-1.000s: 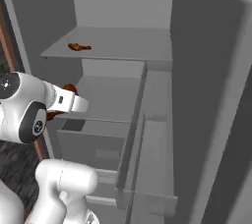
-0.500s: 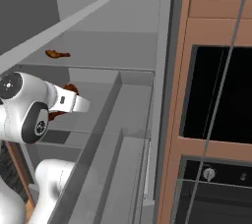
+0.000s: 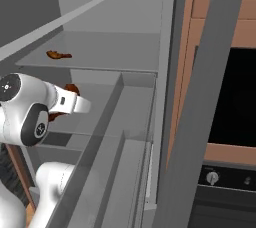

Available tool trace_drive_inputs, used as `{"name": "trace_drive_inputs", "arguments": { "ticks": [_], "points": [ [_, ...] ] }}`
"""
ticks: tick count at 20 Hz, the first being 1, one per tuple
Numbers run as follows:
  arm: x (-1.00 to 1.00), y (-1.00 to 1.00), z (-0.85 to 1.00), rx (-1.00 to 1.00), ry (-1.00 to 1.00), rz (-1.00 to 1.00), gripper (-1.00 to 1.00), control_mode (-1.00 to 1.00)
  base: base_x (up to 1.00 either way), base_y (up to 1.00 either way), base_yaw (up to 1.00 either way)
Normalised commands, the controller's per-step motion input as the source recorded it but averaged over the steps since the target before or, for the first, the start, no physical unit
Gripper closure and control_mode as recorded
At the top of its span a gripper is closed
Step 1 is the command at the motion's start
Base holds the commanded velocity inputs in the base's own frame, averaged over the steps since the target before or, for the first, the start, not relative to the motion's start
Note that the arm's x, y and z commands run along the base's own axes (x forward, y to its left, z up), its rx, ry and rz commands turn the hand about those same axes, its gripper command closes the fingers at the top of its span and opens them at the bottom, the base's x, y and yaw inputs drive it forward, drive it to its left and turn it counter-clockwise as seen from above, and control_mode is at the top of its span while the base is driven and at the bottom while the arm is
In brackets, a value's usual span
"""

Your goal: Place the chicken drumstick on the counter behind the older chicken drumstick on the same shelf of the fridge to maintain FIFO order. Close the fridge door when finished.

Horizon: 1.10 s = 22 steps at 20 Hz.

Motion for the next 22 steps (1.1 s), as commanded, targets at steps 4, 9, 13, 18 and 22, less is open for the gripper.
{"name": "trace_drive_inputs", "arguments": {
  "ticks": [4, 9, 13, 18, 22],
  "points": [
    [0.02, -0.08, 0.9, -0.04, -0.2, 0.01, 1.0, -1.0, 0.0, 0.0, 0.0],
    [0.19, 0.0, 0.88, -0.07, -0.16, 0.03, 1.0, -1.0, 0.0, 0.0, 0.0],
    [0.51, 0.0, 0.5, -0.03, -0.08, 0.03, 1.0, -1.0, 0.0, 0.0, 0.0],
    [0.71, 0.0, 0.28, 0.0, 0.0, 0.03, 1.0, -1.0, 0.0, 0.0, 0.0],
    [0.96, 0.0, 0.09, 0.0, 0.0, 0.0, 1.0, -1.0, 0.0, 0.0, 0.0]
  ]
}}
